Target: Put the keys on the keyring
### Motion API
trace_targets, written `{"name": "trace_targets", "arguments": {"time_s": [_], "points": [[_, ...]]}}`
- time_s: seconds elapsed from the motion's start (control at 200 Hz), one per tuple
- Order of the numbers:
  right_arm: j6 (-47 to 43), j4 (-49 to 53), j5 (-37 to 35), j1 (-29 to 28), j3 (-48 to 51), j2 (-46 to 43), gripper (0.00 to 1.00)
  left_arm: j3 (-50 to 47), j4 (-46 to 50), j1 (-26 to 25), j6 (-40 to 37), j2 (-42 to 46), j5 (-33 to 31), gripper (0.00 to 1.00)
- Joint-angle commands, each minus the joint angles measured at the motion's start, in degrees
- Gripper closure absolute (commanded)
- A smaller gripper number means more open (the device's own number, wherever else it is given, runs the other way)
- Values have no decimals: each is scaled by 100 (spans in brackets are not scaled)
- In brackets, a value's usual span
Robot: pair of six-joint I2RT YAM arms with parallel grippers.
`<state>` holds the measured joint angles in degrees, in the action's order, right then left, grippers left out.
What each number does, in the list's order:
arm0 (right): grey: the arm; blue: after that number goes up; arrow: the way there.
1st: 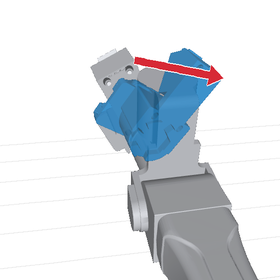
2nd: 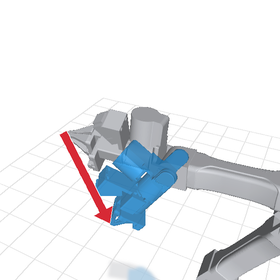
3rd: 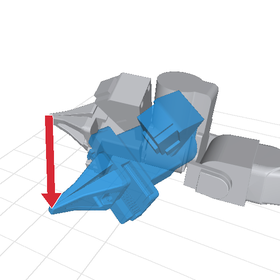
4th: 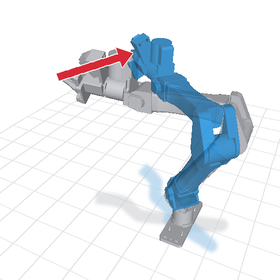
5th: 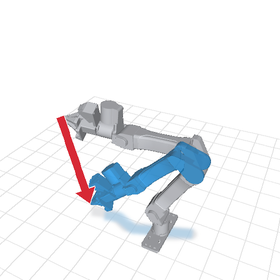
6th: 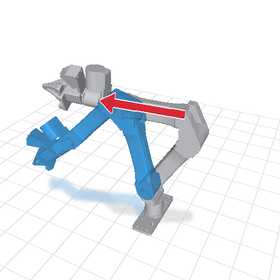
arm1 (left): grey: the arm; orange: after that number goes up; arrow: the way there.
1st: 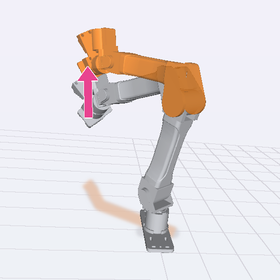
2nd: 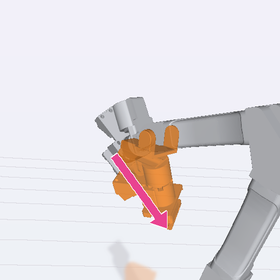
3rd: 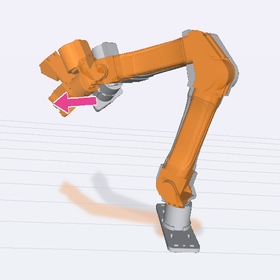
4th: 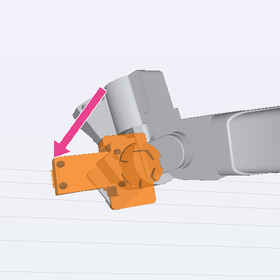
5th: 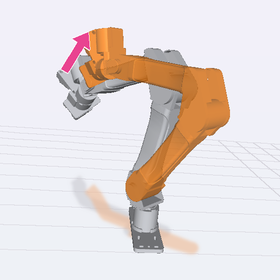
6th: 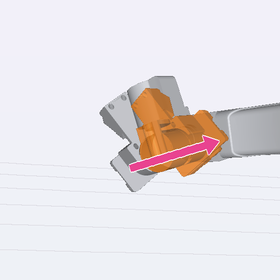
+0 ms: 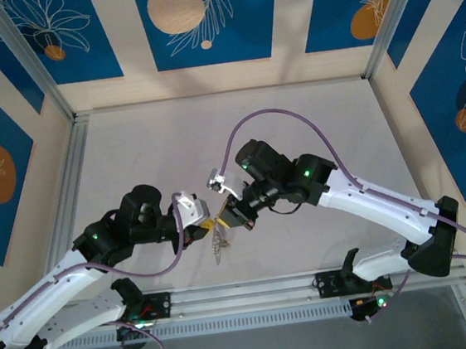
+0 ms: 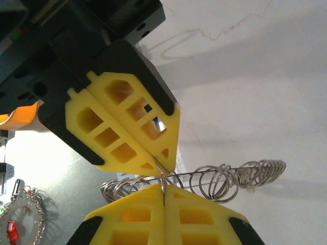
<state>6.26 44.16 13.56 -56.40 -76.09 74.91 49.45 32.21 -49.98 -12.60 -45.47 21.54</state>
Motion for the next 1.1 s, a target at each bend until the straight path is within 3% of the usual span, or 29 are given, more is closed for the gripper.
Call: {"name": "trace_targets", "arguments": {"time_s": [0.0, 0.255, 0.56, 0.735, 0.89, 1.09], "points": [[180, 215, 17, 117, -137, 80, 100, 135, -112, -85, -120, 147, 92, 100], [341, 293, 113, 300, -102, 186, 100, 148, -122, -93, -154, 209, 78, 100], [261, -184, 1181, 366, 86, 67, 100, 133, -461, -100, -40, 315, 157, 100], [295, -13, 1277, 382, 32, 127, 100, 131, -616, -109, -8, 354, 123, 100], [388, 22, 1310, 442, 16, 119, 91, 160, -681, -127, -21, 386, 46, 100], [622, -256, 1385, 664, 285, -159, 93, 188, -673, -142, -39, 493, -26, 100]]}}
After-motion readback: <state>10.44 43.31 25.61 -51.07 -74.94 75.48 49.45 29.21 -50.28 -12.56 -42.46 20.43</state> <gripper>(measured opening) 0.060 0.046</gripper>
